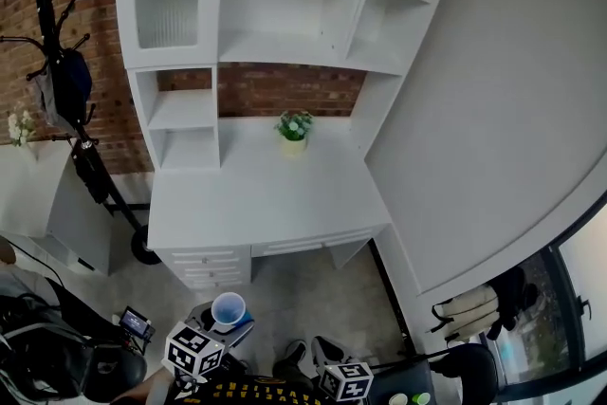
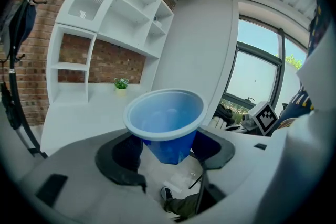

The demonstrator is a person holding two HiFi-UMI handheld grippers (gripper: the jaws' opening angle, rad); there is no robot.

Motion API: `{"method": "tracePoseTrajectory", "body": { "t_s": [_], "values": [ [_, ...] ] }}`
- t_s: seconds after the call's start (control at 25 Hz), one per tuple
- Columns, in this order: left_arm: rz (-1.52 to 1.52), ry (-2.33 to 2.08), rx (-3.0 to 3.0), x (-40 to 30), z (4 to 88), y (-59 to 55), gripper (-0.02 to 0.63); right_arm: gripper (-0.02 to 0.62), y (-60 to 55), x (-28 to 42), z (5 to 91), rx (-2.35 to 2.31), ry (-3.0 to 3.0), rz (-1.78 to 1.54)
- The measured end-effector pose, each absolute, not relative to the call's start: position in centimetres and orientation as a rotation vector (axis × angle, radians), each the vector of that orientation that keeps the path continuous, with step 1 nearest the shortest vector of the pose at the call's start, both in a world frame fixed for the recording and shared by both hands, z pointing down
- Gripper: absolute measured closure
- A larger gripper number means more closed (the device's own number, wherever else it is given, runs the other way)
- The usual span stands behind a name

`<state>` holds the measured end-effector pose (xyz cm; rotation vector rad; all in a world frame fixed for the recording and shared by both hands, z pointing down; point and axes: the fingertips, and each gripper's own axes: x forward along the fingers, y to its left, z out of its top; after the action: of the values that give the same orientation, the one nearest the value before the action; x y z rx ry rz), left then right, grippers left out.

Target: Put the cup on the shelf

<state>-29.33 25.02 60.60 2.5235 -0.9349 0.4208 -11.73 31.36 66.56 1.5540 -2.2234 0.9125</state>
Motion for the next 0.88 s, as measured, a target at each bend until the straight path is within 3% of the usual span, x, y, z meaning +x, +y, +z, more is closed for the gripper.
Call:
{"method": "tracePoseTrajectory", "body": {
  "t_s": [0.32, 0.88],
  "values": [
    [0.472, -1.050, 2.481, -25.9, 60.0, 22.2, 0.324, 0.589, 25.5, -8.1, 66.6, 1.482, -2.335, 0.910],
    [0.601, -0.977, 2.599, -8.1, 57.5, 16.7, 0.324, 0.589, 20.6, 6.5, 68.6, 1.581, -2.369, 1.037]
  ]
}}
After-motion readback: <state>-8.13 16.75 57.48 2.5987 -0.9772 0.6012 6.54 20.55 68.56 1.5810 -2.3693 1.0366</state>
